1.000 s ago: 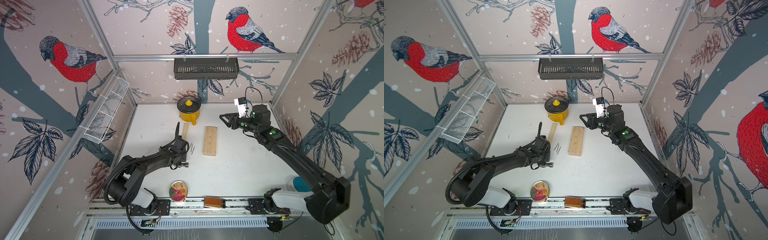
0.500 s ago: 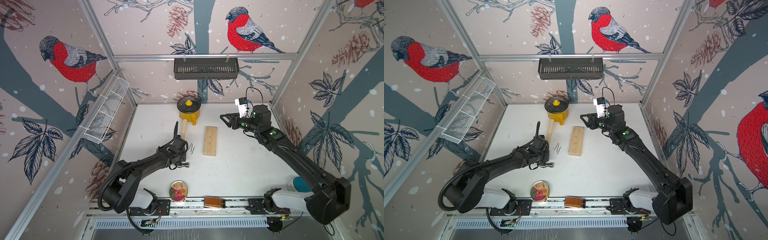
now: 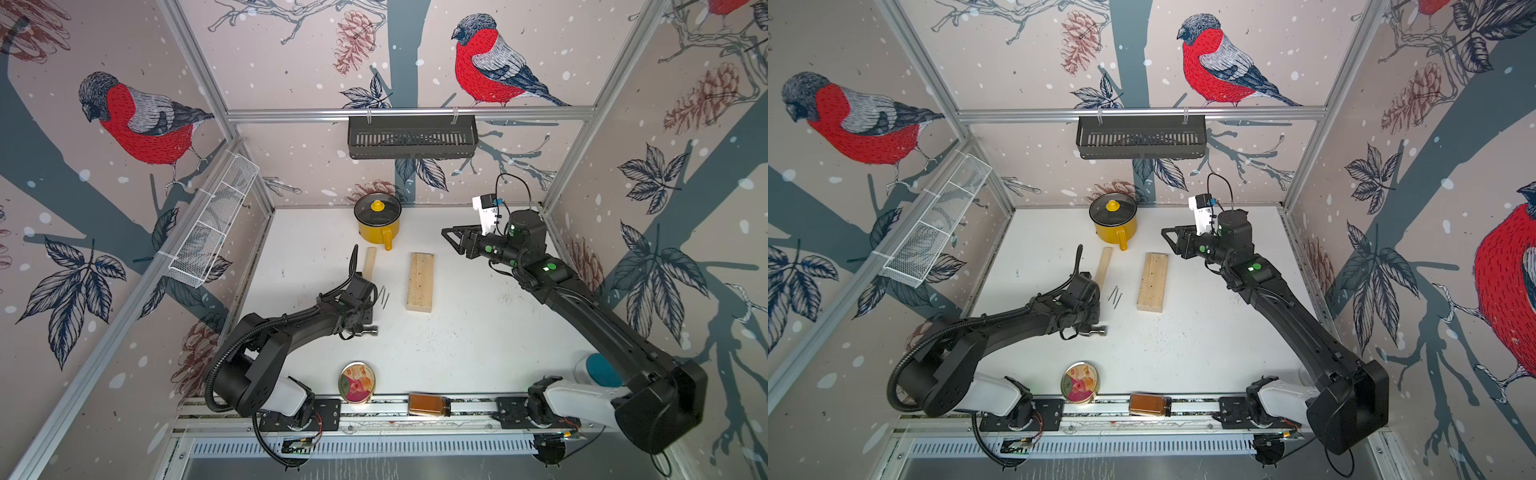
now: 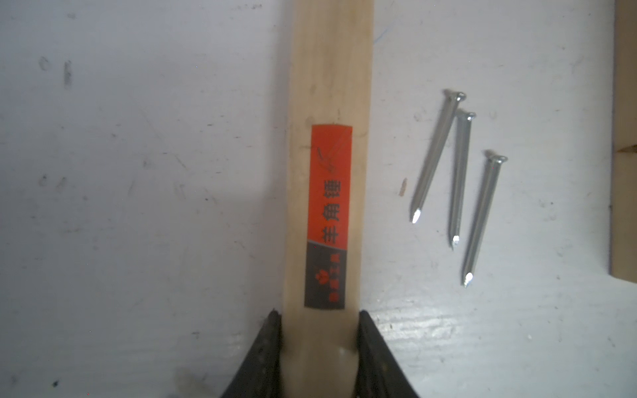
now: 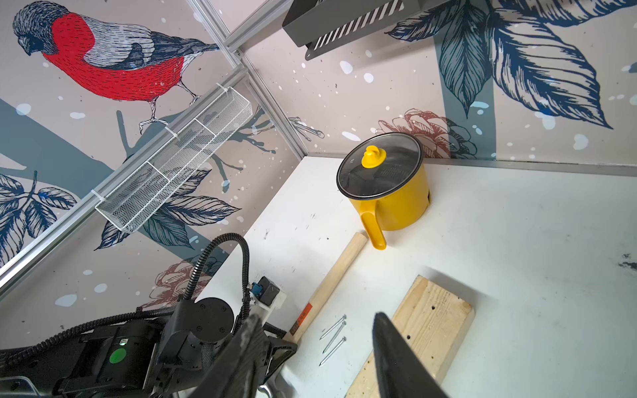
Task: Use a claw hammer to pull out a nail
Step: Place the hammer at the center of the board.
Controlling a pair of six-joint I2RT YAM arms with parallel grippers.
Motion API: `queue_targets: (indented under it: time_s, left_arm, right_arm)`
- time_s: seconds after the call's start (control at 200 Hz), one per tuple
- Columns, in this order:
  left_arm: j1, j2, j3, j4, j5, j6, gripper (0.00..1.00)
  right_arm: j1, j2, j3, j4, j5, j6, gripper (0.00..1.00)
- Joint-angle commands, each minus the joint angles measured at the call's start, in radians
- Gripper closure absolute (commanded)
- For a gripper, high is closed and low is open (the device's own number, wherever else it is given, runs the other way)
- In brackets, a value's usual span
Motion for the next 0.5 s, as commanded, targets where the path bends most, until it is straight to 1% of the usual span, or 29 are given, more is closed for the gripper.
queue_targets:
  time_s: [0.0,0.11,0.185,0.27,0.495]
  left_arm:
    - [0.002,0.007,-0.003,0.036,0.014,-0.012,0.73]
    - [0.002,0.014,-0.004,0.036,0.013,-0.014,0.73]
    - [0.002,0.015,-0.005,0.035,0.011,-0.015,0.70]
    - [0.002,0.014,-0.004,0.031,0.007,-0.017,0.65]
    - [0.002,-0.003,-0.003,0.022,0.000,-0.018,0.47]
  right_arm:
    - [0.000,-0.005,-0.001,0.025,-0.007,0.002,0.48]
    - [-0.002,-0.004,-0.002,0.025,-0.007,-0.001,0.48]
    - [-0.002,-0.004,-0.002,0.025,-0.007,-0.001,0.48]
    - [-0.004,-0.004,-0.002,0.026,-0.010,-0.002,0.48]
    - [-0.006,-0.002,-0.002,0.028,-0.013,-0.001,0.48]
